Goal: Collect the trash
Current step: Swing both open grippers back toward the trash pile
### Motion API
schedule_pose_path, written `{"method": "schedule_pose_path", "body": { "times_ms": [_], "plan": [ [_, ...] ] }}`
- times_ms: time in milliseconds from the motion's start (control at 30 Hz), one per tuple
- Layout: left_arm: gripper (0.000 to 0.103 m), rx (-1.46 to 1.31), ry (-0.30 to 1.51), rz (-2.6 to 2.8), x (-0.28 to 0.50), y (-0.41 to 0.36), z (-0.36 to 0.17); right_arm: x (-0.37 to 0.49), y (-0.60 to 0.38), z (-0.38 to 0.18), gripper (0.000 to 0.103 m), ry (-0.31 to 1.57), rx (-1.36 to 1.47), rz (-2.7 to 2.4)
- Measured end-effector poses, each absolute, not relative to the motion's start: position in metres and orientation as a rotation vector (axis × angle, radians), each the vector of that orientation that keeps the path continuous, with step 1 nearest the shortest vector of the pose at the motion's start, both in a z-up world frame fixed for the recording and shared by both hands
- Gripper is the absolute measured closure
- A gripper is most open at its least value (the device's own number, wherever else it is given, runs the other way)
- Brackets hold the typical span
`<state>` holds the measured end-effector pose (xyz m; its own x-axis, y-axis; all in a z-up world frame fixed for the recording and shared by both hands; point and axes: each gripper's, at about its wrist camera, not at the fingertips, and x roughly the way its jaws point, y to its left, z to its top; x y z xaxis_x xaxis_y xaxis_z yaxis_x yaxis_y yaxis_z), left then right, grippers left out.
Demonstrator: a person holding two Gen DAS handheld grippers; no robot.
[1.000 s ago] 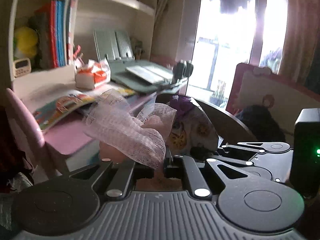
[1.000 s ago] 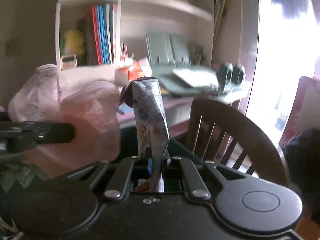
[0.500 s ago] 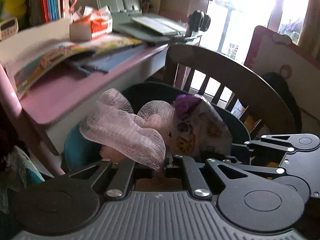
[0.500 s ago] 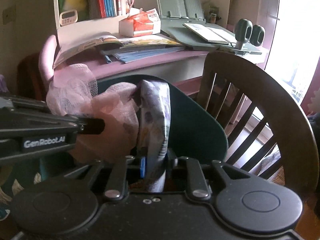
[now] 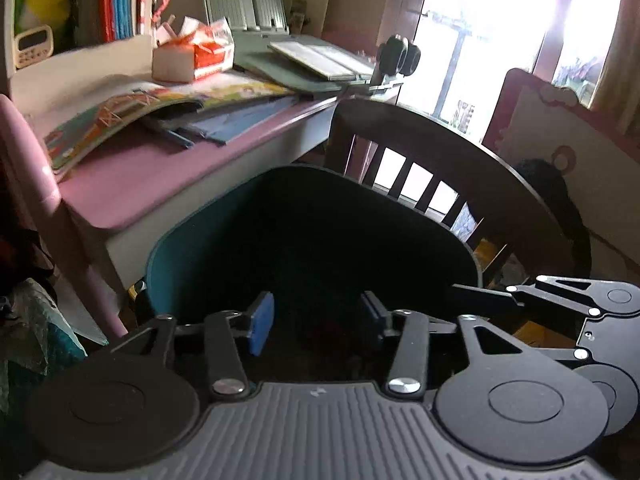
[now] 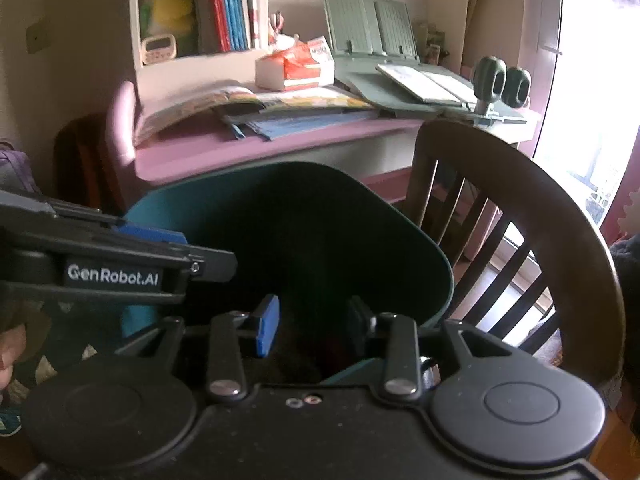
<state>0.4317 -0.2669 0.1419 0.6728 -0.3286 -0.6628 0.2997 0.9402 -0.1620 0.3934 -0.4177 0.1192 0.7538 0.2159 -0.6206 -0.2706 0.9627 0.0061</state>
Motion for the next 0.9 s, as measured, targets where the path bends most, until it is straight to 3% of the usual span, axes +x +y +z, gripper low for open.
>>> {"method": "schedule_pose_path", "body": {
  "times_ms": [167, 300, 900],
  "plan": [
    [0.048, -0.041, 0.715, -0.351, 0.4, -0.256, 0.161, 0.362, -0.413, 0.136, 0.057, 0.626, -0.085, 0.288],
    [0.035, -0.058, 0.682, -0.337, 0.373, -0.242, 0.176, 0.333, -0.403, 0.149, 0.055, 0.596, -0.096, 0.315],
    [0.021, -0.074, 0.615, -0.213, 0.26, -0.139, 0.183, 0.249, -0.333, 0.163, 0.051, 0.556, -0.125, 0.472]
  ]
}}
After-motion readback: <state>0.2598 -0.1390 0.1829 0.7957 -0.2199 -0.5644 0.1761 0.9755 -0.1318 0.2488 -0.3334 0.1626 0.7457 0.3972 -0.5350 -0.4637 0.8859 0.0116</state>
